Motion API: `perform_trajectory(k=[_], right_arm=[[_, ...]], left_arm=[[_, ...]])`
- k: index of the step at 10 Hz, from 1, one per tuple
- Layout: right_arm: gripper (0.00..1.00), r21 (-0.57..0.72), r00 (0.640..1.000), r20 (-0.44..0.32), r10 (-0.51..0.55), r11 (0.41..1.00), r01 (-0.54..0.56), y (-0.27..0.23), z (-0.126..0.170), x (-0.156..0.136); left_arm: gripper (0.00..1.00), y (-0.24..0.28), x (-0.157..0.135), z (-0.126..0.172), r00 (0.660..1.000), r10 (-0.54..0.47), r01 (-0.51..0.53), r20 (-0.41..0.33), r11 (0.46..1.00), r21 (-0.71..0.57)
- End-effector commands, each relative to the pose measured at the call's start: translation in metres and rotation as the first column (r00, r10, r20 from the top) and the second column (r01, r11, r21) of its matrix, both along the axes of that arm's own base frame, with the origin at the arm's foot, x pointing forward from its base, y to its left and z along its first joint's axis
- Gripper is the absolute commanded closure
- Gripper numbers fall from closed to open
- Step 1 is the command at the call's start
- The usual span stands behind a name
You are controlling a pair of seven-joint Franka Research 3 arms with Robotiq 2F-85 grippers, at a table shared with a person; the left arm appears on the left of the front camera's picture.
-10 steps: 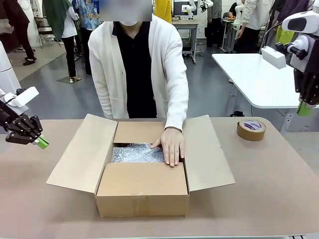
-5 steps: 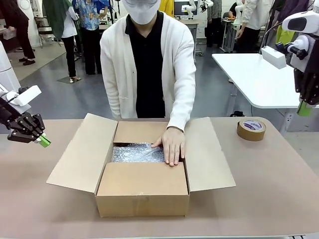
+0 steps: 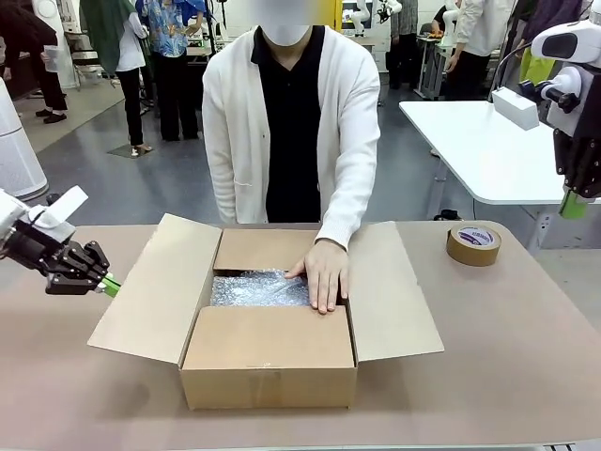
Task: Wrap the clocks to prevent damage.
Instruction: Push the right (or left) flap of the Package Box to close it.
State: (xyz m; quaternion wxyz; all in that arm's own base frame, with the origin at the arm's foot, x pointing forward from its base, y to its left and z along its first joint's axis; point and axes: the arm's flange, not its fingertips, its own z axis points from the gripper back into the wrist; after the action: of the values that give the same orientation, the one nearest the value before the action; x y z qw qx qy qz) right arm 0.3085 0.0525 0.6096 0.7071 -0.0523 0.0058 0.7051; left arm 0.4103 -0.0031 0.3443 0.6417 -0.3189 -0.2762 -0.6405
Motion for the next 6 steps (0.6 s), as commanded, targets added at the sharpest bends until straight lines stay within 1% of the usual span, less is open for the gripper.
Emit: perform_trajectory(k=[1, 2, 3, 4, 5, 6], right_arm=[[0.99, 0.003, 1.0, 0.003, 0.011, 1.0, -0.011, -0.001, 0.0, 0.001], [0.99, 0.003, 1.0, 0.003, 0.011, 1.0, -0.011, -0.001, 0.0, 0.001], [0.99, 0.003, 1.0, 0.003, 0.011, 1.0, -0.011, -0.001, 0.0, 0.001], [0.99, 0.003, 1.0, 0.003, 0.011, 1.0, -0.011, -0.001, 0.0, 0.001], [0.99, 0.003, 1.0, 0.003, 0.011, 1.0, -0.011, -0.001, 0.0, 0.001], [0.99, 0.003, 1.0, 0.003, 0.011, 1.0, -0.011, -0.001, 0.0, 0.001]], left_arm=[[1.0, 0.003, -0.004, -0.024, 0.999, 0.041, -0.037, 0.034, 0.993, -0.113], [1.0, 0.004, 0.002, -0.032, 0.998, 0.064, -0.063, 0.001, 0.983, -0.173], [1.0, 0.003, 0.004, -0.038, 0.998, 0.066, -0.068, -0.014, 0.971, -0.229], [1.0, 0.0, 0.002, -0.045, 0.999, 0.048, -0.052, -0.022, 0.951, -0.305], [1.0, -0.004, 0.006, -0.052, 0.998, -0.008, -0.015, -0.059, 0.928, -0.372], [1.0, -0.01, 0.01, -0.059, 0.995, -0.066, 0.027, -0.078, 0.906, -0.422]])
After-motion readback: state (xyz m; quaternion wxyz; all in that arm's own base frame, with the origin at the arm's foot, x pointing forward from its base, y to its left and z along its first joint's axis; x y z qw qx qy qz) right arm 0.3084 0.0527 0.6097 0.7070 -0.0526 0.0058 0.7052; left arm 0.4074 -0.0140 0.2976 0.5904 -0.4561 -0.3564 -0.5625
